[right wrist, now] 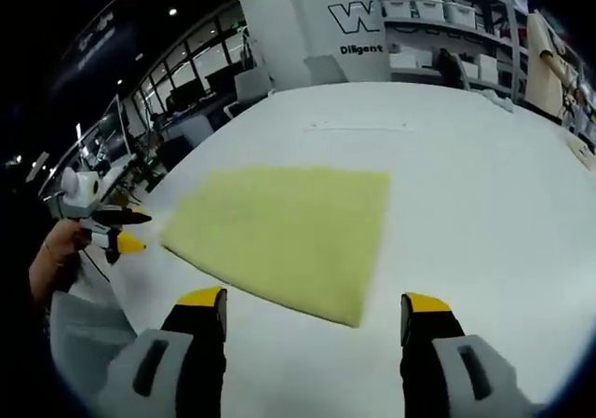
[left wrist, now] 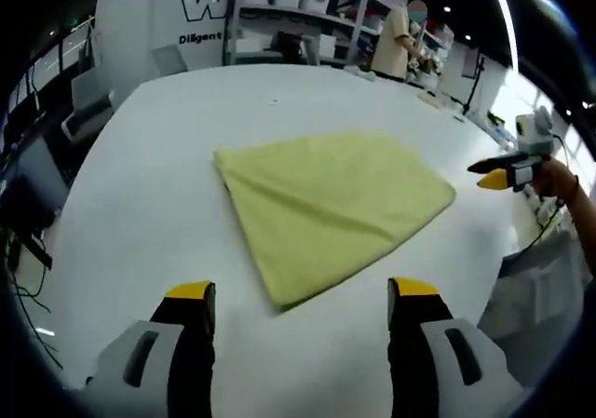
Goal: Fold the garment on the visible template until the final outline fits inside the template.
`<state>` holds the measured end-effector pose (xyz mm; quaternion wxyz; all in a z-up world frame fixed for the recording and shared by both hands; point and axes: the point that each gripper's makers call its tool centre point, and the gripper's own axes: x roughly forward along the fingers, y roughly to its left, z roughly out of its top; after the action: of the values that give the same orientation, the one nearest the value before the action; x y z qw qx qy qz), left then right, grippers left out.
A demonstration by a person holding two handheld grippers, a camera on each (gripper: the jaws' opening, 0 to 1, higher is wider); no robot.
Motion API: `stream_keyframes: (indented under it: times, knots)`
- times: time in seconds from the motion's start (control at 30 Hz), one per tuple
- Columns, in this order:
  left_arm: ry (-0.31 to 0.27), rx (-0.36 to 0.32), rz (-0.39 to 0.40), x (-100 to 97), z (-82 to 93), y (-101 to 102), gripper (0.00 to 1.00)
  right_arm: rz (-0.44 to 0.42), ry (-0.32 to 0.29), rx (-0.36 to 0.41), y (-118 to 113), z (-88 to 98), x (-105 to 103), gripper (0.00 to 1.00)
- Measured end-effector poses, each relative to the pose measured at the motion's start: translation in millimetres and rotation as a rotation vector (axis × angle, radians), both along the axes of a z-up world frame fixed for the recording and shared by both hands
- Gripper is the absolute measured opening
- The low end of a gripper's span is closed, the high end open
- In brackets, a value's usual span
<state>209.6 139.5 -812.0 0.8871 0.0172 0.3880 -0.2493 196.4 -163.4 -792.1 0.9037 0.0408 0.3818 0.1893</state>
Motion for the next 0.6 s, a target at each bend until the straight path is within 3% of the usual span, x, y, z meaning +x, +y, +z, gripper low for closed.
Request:
stream_keyframes:
  times: [0.1,0.37,0.6]
  knots:
    - [-0.034,-0.007,0.004,-2.8,9.9,-1.6,0.79,-0.002,-0.007,0.006,3.3,3.7,-6.9,0.83]
    - [-0.045,-0.01,0.021,-9.9,21.5,-2.0,0.96,-0.01,-0.014,0.005,6.7,8.9,-20.4,0.98]
    - [-0.058,-0.002,0.007,-23.9,32.1,-11.2,0.99,0.019,-0.038,0.018,11.3,24.0,-37.1,0.99]
